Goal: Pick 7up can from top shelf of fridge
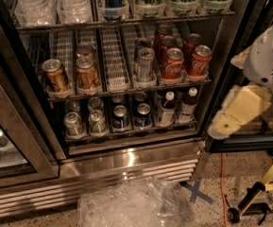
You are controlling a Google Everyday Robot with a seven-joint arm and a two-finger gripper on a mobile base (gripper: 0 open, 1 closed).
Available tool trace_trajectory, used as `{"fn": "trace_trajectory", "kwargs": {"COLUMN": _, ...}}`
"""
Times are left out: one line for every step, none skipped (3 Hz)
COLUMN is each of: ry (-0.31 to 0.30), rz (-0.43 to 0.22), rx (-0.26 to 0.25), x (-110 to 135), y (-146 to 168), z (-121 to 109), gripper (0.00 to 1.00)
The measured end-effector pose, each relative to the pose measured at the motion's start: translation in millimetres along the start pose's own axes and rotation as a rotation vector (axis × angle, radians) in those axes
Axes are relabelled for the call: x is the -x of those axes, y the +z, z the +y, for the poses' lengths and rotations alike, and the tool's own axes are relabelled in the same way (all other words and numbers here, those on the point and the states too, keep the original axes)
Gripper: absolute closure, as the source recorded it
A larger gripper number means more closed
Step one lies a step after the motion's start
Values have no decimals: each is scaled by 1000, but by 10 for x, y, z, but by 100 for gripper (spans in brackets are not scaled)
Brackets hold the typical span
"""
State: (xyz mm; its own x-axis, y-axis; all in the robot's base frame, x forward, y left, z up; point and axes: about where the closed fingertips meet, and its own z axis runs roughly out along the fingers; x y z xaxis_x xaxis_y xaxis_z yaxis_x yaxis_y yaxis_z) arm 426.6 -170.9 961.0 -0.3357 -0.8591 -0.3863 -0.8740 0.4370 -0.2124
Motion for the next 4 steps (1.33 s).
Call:
{"fn": "trace_trajectory", "kwargs": {"ry": 96, "rz": -129, "rx": -91, "x": 582, "y": 1, "z": 57, "gripper": 0}}
{"fn": "trace_trajectory", "kwargs": {"ry": 156, "rz": -199, "rx": -150, "x": 765, "y": -86, "z": -85, "gripper": 0}}
{"fn": "trace_trajectory", "kwargs": {"ry": 155, "rz": -200, "rx": -150, "x": 768, "y": -89, "z": -83, "gripper": 0}}
{"fn": "trace_trajectory", "kwargs": {"ry": 157, "rz": -267, "rx": -153, "x": 909, "y": -111, "z": -84, "gripper": 0}}
